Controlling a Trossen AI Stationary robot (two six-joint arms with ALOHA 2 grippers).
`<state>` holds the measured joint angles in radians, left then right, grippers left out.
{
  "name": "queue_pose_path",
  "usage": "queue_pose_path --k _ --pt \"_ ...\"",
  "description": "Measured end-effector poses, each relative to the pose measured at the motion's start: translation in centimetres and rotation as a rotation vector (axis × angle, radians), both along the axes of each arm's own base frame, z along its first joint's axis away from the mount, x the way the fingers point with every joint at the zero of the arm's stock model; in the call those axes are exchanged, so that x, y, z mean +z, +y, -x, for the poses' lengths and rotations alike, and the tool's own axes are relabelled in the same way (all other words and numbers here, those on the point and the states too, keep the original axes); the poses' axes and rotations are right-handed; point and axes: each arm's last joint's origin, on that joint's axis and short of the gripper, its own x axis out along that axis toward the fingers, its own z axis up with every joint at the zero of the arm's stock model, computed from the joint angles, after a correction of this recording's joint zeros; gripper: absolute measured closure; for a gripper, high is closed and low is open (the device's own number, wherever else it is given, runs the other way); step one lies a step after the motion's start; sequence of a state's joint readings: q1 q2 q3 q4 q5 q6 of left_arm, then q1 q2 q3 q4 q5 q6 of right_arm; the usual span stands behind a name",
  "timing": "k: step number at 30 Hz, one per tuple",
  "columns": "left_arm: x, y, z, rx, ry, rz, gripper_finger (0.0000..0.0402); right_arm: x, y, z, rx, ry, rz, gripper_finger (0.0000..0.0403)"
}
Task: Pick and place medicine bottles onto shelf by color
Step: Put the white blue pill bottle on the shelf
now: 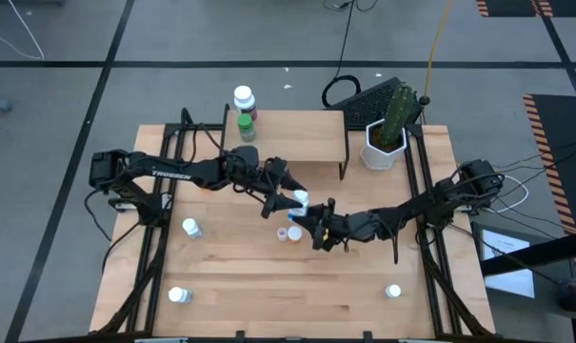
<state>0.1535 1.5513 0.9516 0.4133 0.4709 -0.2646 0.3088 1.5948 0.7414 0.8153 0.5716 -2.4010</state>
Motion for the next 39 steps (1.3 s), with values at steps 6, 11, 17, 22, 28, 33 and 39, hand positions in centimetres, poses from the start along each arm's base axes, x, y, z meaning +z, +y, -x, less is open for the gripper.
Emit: queue_pose_path --k 6,11,17,22,28,33,39 --pt "0.11 0.11 -0.01 0.003 -0.012 -0.003 0.0157 0.14 0.0 -0.01 0.0 -0.014 -0.004 0.0245" --pt "0.14 0.11 -0.01 0.004 -0.013 0.006 0.0183 0.1 0.01 -0.01 0.0 -0.011 -0.003 0.0245" --pt "0.15 0.14 -0.03 0.018 -0.013 0.004 0.019 0.09 -0.01 -0.01 -0.004 -0.01 -0.003 0.0245" --pt "0.15 0.16 -0.03 0.022 -0.015 -0.003 0.0198 0.07 -0.01 0.0 -0.008 -0.02 -0.044 0.0235" --pt "0.21 0.19 -0.05 0.029 -0.025 -0.016 0.0202 0.08 0.0 -0.02 -0.022 -0.064 -0.195 0.0203" --pt "0.23 0.2 -0.05 0.025 -0.036 -0.049 0.0206 0.11 -0.04 -0.07 -0.033 -0.155 -0.54 0.0172" --pt "0.04 0.39 -0.05 0.053 -0.051 -0.182 0.021 0.32 -0.12 -0.11 -0.078 -0.313 -1.09 0.0143"
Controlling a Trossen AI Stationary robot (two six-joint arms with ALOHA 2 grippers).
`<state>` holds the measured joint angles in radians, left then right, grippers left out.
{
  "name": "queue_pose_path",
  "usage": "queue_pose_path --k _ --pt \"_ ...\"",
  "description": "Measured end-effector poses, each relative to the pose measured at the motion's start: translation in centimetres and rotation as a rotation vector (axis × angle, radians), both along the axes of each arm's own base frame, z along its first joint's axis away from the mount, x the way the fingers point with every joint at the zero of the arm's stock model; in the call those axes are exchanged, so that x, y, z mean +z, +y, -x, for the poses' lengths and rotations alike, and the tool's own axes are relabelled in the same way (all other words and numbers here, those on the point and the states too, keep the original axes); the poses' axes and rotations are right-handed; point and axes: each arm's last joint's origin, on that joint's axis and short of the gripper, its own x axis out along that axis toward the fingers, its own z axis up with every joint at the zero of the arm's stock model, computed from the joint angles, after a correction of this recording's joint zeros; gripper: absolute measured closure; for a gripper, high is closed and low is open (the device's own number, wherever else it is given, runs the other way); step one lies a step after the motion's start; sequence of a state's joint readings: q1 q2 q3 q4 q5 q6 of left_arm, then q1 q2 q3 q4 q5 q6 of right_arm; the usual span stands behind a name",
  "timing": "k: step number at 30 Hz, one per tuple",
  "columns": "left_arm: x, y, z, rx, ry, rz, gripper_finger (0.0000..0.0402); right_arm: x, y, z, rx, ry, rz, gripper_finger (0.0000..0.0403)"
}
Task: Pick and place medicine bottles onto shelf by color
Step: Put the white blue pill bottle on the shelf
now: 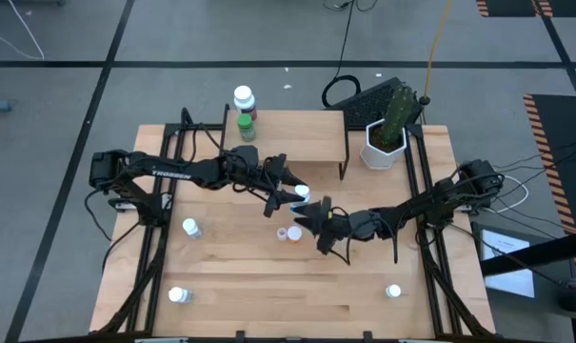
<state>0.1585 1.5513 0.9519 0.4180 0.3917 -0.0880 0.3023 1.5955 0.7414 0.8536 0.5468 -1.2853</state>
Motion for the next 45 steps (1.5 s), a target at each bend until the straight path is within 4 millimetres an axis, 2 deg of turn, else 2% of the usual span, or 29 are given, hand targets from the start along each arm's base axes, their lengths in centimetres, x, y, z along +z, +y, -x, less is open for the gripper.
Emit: queue_pose_path --k 5,11,17,19,21,24,26,28,30,39,45 --pt "0.0 0.1 0.1 0.048 0.002 -0.075 0.0211 -0.2 0.1 0.0 -0.03 -0.078 -0.392 0.0132" --pt "0.7 0.5 1.2 0.151 0.048 -0.163 0.0211 -0.7 0.0 0.3 -0.063 -0.08 -0.656 0.0131" --pt "2.3 0.8 2.9 0.285 0.096 -0.284 0.0211 0.0 -0.6 2.2 -0.001 -0.108 -0.874 0.0131" --pt "2.4 1.0 4.5 0.331 0.19 -0.316 0.0211 0.6 -1.2 3.1 0.006 -0.159 -0.917 0.0131" --pt "3.0 1.3 4.9 0.393 0.188 -0.346 0.0211 0.6 -1.8 4.4 0.006 -0.191 -0.944 0.0131" --pt "3.1 2.0 6.8 0.468 0.294 -0.385 0.0211 0.7 -2.8 5.9 0.013 -0.263 -0.983 0.0131" --pt "3.6 2.5 6.9 0.514 0.281 -0.39 0.0211 0.5 -3.4 7.1 0.008 -0.29 -0.999 0.0131" --pt "3.0 3.1 7.9 0.534 0.367 -0.397 0.0211 0.4 -3.9 7.7 0.004 -0.327 -1.023 0.0132" --pt "3.4 3.6 8.0 0.564 0.35 -0.398 0.0211 0.0 -4.3 8.4 -0.007 -0.33 -1.034 0.0135" --pt "3.1 5.6 8.9 0.631 0.4 -0.401 0.0211 -0.7 -4.8 9.1 -0.027 -0.325 -1.036 0.0141" --pt "4.2 5.8 10.5 0.618 0.392 -0.408 0.0211 -0.7 -4.8 9.1 -0.028 -0.325 -1.042 0.0142"
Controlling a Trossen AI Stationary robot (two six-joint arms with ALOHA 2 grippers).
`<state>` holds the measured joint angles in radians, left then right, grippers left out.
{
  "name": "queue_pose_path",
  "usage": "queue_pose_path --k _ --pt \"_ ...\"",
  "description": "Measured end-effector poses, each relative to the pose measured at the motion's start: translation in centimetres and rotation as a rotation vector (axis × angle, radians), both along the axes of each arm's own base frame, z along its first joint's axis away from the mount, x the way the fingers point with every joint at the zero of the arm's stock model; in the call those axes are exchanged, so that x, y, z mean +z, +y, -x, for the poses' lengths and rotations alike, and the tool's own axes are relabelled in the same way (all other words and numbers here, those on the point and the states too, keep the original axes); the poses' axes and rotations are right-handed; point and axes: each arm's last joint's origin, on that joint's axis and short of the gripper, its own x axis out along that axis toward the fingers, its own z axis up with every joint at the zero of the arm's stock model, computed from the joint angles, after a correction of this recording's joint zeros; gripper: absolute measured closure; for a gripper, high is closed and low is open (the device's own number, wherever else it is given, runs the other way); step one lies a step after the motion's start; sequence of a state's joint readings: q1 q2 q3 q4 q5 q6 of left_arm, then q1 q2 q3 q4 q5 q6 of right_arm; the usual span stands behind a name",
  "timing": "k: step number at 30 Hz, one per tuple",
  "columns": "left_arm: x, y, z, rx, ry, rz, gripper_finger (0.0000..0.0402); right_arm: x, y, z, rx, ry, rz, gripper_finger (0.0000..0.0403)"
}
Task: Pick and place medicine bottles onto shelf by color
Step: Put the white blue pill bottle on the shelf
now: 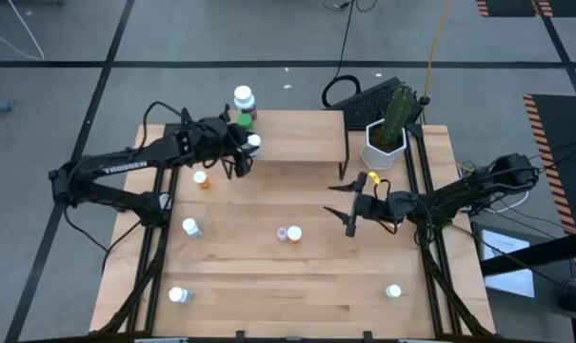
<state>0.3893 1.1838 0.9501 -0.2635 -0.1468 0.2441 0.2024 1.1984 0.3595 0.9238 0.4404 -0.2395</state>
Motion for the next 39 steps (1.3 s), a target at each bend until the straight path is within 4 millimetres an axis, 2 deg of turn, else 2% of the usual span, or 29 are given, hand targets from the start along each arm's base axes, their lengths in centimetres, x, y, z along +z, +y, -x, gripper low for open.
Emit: queue_pose_path --k 5,14,23,28,39 --pt "-0.1 0.1 1.6 -0.035 -0.037 -0.027 0.0211 -0.2 0.0 0.0 0.0 0.011 -0.027 0.0142" --pt "-3.1 0.9 3.9 -0.126 -0.15 -0.142 0.0211 0.0 0.0 0.0 0.001 -0.011 -0.043 0.0142" --pt "-4.5 1.6 4.5 -0.116 -0.141 -0.169 0.0207 0.2 0.0 0.0 0.001 -0.021 -0.02 0.0142" --pt "-4.3 1.6 4.5 -0.085 -0.193 -0.129 0.0186 0.2 0.0 0.0 -0.001 -0.018 -0.006 0.0142" --pt "-4.5 1.7 4.6 -0.084 -0.144 -0.157 0.0144 0.1 -1.2 -0.2 -0.055 -0.027 -0.079 0.0142"
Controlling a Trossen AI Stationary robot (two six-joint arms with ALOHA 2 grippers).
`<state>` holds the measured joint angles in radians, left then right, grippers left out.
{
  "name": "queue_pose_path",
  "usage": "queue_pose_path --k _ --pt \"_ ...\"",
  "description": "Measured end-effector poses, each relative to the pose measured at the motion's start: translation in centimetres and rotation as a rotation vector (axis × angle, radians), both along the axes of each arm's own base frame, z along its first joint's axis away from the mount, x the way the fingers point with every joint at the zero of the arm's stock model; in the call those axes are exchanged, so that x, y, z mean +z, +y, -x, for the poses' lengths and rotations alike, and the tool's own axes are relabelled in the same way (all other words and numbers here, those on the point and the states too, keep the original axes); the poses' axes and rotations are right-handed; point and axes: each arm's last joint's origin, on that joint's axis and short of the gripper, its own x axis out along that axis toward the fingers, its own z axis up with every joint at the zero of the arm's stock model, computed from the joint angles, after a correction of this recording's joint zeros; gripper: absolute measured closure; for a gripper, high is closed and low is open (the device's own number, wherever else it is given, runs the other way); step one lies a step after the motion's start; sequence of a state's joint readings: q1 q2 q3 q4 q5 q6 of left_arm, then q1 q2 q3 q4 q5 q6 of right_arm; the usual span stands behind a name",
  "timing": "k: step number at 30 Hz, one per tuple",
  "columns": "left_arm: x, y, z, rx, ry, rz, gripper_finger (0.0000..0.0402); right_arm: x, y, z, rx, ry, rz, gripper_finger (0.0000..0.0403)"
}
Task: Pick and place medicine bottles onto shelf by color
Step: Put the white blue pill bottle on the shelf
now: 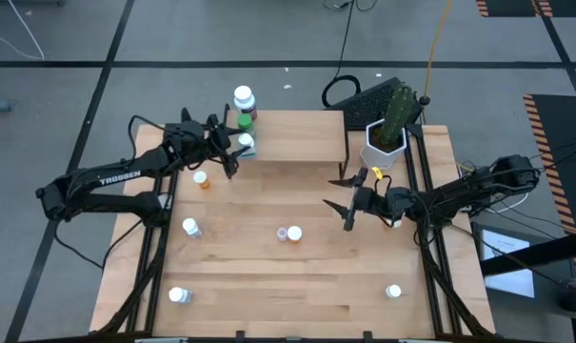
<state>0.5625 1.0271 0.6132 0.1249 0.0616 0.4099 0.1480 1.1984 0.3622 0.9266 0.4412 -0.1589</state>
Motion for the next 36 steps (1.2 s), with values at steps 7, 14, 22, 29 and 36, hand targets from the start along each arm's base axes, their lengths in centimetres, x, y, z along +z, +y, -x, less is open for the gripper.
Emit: queue_pose_path --k 7,14,22,29,36 --pt "0.0 0.2 0.1 0.064 0.01 -0.021 0.0139 1.1 -0.5 -1.4 0.012 0.067 -0.009 0.0142" --pt "1.1 -0.3 0.6 0.058 -0.034 -0.05 0.0142 3.8 -2.5 -4.5 0.056 0.092 -0.018 0.0142" --pt "2.1 -1.3 2.1 0.082 -0.047 -0.066 0.0142 7.2 -7.8 -11.5 0.139 0.19 -0.058 0.0178" --pt "2.1 -1.6 2.9 0.14 -0.008 -0.062 0.0142 9.5 -13.0 -16.9 0.178 0.167 -0.052 0.0249" --pt "2.0 -1.5 3.0 0.148 0.021 -0.081 0.0142 9.7 -17.3 -20.6 0.239 0.107 -0.103 0.0335"
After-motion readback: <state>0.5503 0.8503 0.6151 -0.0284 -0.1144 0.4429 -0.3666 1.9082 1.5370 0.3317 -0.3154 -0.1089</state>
